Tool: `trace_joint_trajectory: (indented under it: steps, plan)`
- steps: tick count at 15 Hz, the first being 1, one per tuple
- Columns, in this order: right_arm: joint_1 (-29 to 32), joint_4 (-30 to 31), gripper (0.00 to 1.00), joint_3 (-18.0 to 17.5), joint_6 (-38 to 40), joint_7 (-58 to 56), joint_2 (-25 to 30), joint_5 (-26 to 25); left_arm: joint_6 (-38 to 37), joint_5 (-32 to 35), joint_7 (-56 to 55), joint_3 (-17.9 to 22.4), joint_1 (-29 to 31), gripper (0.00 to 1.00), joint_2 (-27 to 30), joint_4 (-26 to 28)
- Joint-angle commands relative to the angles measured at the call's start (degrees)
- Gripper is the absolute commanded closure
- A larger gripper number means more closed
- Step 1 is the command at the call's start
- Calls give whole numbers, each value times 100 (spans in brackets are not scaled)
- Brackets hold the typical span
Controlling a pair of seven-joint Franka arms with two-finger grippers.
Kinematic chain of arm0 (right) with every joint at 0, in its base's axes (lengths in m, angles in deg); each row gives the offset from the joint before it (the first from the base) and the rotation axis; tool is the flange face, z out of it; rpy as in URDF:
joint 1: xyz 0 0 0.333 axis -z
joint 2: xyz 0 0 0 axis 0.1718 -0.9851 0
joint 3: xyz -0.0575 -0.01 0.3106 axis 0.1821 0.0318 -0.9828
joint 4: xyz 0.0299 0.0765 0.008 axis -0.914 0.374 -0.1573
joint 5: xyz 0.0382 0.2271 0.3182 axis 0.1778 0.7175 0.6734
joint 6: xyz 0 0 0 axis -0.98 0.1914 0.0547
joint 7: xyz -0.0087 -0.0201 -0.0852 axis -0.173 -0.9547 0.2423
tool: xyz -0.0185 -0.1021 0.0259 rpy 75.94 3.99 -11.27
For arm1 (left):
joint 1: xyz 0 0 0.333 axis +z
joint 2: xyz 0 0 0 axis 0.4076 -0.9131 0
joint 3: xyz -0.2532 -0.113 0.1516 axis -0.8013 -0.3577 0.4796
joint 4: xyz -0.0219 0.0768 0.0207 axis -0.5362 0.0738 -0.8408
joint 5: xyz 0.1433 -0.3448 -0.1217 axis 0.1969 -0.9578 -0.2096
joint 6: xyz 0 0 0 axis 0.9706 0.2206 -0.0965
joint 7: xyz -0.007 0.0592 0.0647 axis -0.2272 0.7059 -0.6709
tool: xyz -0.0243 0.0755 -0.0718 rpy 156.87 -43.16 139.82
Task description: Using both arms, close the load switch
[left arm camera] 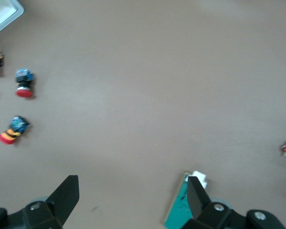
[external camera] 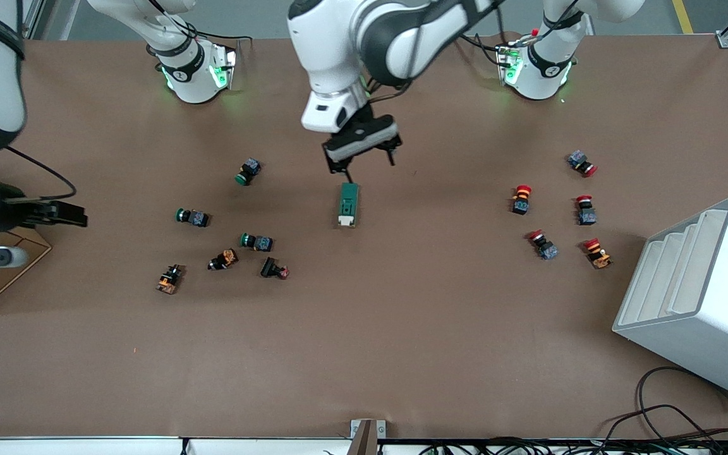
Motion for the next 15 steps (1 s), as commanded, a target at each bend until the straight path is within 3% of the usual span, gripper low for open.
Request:
trace_joint_trajectory:
  steps: [1,5,9,15]
  plan:
    - [265,-245,0,-132,126,-87,-27,-5,-485,-571,425,26,243,0,101,-408]
    - [239,-272,0,-114,266,-61,-9,3,-548,-879,1389,-9,858,0,355,-453]
    - [151,-455,0,-167,1152,-26,34,48,-784,-1390,2654,-18,1754,0,777,-462]
    - [54,-115,0,-158,1058,-70,710,-5,-1137,-1679,4835,-9,2836,0,1146,-497]
